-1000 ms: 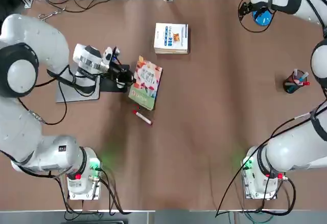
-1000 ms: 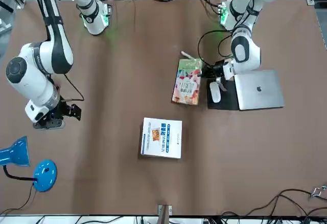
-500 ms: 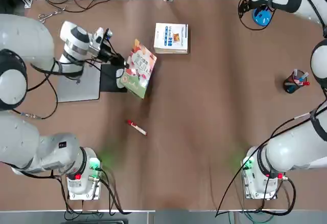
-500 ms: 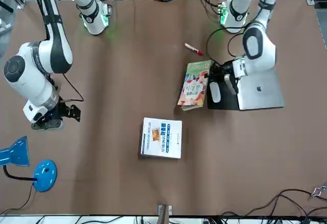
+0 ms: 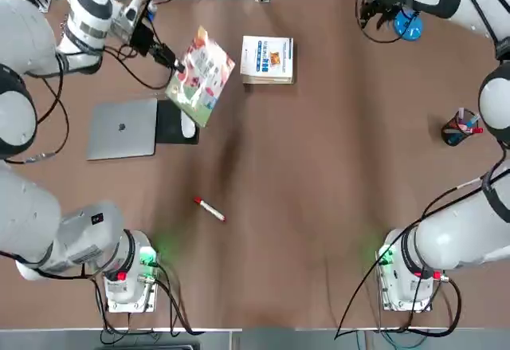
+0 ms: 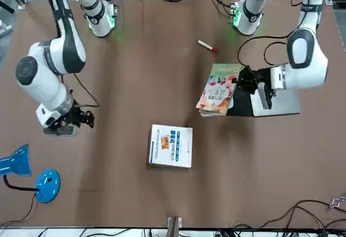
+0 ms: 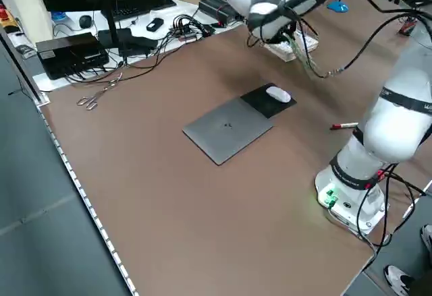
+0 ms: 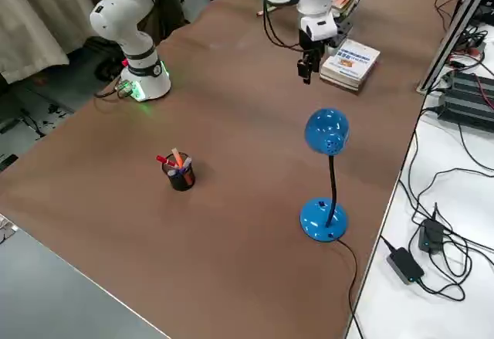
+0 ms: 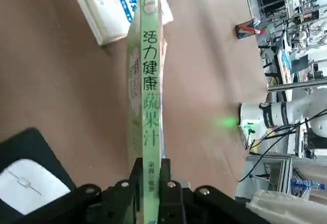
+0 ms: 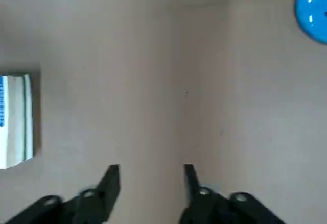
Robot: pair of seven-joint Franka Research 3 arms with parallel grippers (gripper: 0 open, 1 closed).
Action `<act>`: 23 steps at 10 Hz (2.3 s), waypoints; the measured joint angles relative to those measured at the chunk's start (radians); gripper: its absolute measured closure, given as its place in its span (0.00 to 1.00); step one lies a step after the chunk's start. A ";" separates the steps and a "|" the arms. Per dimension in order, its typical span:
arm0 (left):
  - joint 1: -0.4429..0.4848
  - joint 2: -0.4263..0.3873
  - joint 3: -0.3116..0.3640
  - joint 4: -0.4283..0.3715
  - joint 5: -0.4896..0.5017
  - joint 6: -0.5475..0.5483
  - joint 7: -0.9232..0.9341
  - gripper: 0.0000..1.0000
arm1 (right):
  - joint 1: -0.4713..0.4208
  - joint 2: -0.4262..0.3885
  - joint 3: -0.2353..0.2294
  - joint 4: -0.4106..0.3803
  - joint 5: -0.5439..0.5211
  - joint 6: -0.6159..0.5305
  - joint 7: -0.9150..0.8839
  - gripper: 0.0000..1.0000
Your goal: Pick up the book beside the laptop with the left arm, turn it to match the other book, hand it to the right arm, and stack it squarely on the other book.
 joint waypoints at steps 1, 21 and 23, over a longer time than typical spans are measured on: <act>-0.023 0.055 -0.002 0.070 0.038 0.000 -0.012 0.85 | 0.004 0.000 0.000 0.006 0.008 -0.011 0.000 0.67; -0.572 0.961 0.191 1.342 0.327 -0.109 0.155 0.85 | 0.195 0.189 0.001 0.209 0.206 -0.029 0.696 0.99; -0.591 0.961 0.230 1.355 0.327 -0.075 0.165 0.85 | 0.205 0.241 0.000 0.262 0.207 -0.026 0.752 0.99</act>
